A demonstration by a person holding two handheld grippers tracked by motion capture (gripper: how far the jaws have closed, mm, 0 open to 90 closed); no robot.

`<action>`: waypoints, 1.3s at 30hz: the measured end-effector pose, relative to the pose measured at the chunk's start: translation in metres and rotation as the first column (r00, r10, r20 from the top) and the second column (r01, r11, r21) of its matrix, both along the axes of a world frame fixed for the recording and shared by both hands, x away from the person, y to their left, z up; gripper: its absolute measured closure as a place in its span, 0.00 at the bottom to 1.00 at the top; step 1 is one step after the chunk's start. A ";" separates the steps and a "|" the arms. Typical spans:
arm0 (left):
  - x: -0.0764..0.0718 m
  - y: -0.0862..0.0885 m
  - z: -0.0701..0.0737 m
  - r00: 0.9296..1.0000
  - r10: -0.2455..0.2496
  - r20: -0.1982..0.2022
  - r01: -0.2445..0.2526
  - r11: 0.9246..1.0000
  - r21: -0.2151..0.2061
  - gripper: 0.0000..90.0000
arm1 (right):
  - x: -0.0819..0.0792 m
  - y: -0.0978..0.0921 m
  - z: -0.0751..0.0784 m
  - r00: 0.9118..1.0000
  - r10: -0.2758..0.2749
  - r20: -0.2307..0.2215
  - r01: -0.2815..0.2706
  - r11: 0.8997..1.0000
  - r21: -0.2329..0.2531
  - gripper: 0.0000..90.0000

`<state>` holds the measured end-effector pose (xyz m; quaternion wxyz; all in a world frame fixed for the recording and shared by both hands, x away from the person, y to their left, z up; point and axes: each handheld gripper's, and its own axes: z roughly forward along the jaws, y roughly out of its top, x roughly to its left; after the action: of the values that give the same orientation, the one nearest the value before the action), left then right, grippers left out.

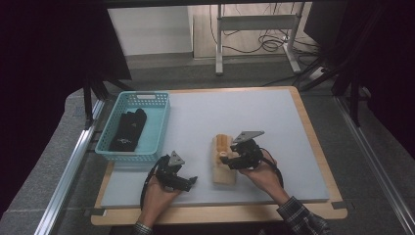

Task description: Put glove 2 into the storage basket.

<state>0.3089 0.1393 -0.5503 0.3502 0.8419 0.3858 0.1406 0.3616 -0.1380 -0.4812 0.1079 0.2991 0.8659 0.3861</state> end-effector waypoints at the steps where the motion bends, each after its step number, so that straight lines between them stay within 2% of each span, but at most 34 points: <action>1: 0.000 0.000 0.000 1.000 0.000 0.000 0.000 1.000 0.000 0.01 | 0.002 -0.005 0.003 1.000 -0.001 0.010 0.001 1.000 -0.001 0.41; 4: 0.000 0.000 0.000 1.000 -0.001 0.000 0.001 1.000 0.001 0.01 | 0.007 -0.022 0.006 0.999 -0.033 0.033 0.033 0.999 -0.007 0.46; 6: 0.000 0.000 0.000 1.000 -0.003 -0.001 0.003 1.000 0.003 0.01 | 0.011 -0.035 0.003 0.998 -0.054 0.013 0.054 0.999 0.010 0.55; 9: 0.000 0.000 0.000 1.000 -0.001 -0.002 0.001 1.000 0.001 0.01 | 0.014 -0.048 -0.006 0.997 -0.075 -0.004 0.075 0.997 -0.006 0.69; 12: 0.000 0.000 0.000 1.000 -0.001 -0.002 0.001 1.000 0.001 0.01 | 0.012 -0.054 -0.017 0.997 -0.068 -0.023 0.068 0.998 -0.013 0.81; 16: 0.000 0.000 0.000 1.000 -0.001 -0.002 0.001 1.000 0.001 0.01 | 0.005 -0.055 -0.028 0.998 -0.038 -0.044 0.037 0.999 -0.018 0.89; 23: 0.000 0.000 0.000 1.000 -0.001 -0.002 0.001 1.000 0.000 0.01 | -0.009 -0.048 -0.040 0.999 0.026 -0.030 -0.026 0.999 -0.024 0.91; 27: 0.000 0.000 0.000 1.000 0.000 -0.001 0.000 1.000 0.001 0.01 | -0.010 -0.042 -0.046 0.998 0.040 -0.040 -0.041 0.999 -0.025 0.91; 35: -0.002 0.001 0.001 1.000 0.011 -0.011 -0.011 1.000 -0.003 0.03 | -0.012 -0.029 -0.048 0.997 0.063 -0.043 -0.064 0.998 -0.006 0.91; 39: -0.005 0.008 0.003 1.000 0.003 -0.020 -0.003 1.000 0.004 0.05 | -0.013 -0.016 -0.049 0.995 0.086 -0.042 -0.086 0.996 -0.004 0.91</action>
<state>0.3036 0.1477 -0.5478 0.3444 0.8435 0.3901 0.1334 0.3486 -0.1544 -0.5301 0.0738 0.2694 0.8811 0.3817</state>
